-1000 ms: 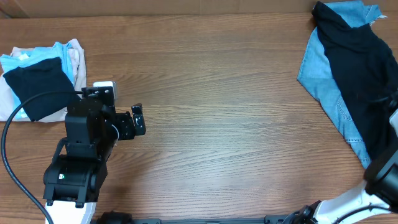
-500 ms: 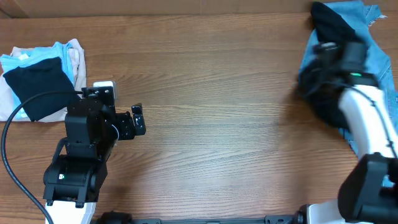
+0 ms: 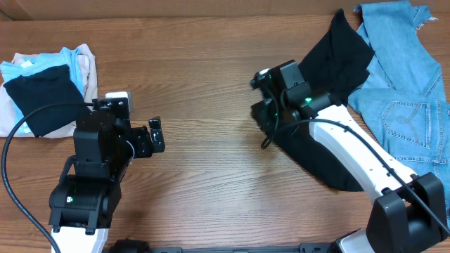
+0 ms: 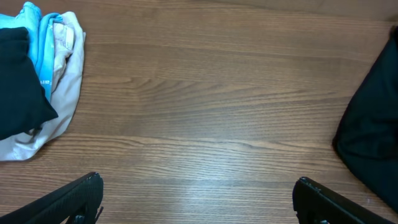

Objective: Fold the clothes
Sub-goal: 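Drag the black t-shirt left off the jeans with the right gripper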

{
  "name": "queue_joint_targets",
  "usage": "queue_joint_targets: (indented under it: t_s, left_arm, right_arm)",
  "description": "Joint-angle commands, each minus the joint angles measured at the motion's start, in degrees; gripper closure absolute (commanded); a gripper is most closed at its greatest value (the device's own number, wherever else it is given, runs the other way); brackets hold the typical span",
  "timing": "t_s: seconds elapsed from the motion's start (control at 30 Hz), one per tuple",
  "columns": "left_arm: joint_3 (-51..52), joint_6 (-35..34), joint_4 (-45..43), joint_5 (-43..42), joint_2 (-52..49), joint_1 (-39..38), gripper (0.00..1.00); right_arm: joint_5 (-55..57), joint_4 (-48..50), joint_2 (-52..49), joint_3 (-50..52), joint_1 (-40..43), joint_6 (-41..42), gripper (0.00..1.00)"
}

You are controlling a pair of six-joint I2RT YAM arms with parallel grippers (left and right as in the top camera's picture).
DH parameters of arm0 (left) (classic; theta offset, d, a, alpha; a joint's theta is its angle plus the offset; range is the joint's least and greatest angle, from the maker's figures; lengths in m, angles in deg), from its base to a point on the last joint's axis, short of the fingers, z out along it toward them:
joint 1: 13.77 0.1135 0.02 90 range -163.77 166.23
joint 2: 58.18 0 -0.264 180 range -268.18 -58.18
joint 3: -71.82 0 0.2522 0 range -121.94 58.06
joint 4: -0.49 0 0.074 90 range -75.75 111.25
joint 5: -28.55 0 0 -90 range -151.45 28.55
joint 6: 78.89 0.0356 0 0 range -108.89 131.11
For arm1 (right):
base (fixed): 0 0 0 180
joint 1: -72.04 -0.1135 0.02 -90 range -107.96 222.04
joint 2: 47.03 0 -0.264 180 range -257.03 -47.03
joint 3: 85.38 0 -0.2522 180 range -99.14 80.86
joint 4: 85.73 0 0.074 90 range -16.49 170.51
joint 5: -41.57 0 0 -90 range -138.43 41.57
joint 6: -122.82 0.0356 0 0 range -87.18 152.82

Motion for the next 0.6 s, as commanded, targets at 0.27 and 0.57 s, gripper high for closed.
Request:
queue_joint_targets:
  t_s: [0.27, 0.57]
  left_arm:
    - [-1.6, 1.4, -0.5, -0.5, -1.3, 0.0, 0.0]
    - [-1.6, 1.4, -0.6, -0.4, -2.9, 0.0, 0.0]
  right_arm:
    - [13.3, -0.2, 3.8, -0.5, 17.0, 12.4, 0.36]
    - [7.1, -5.5, -1.0, -0.4, 21.8, 14.3, 0.37]
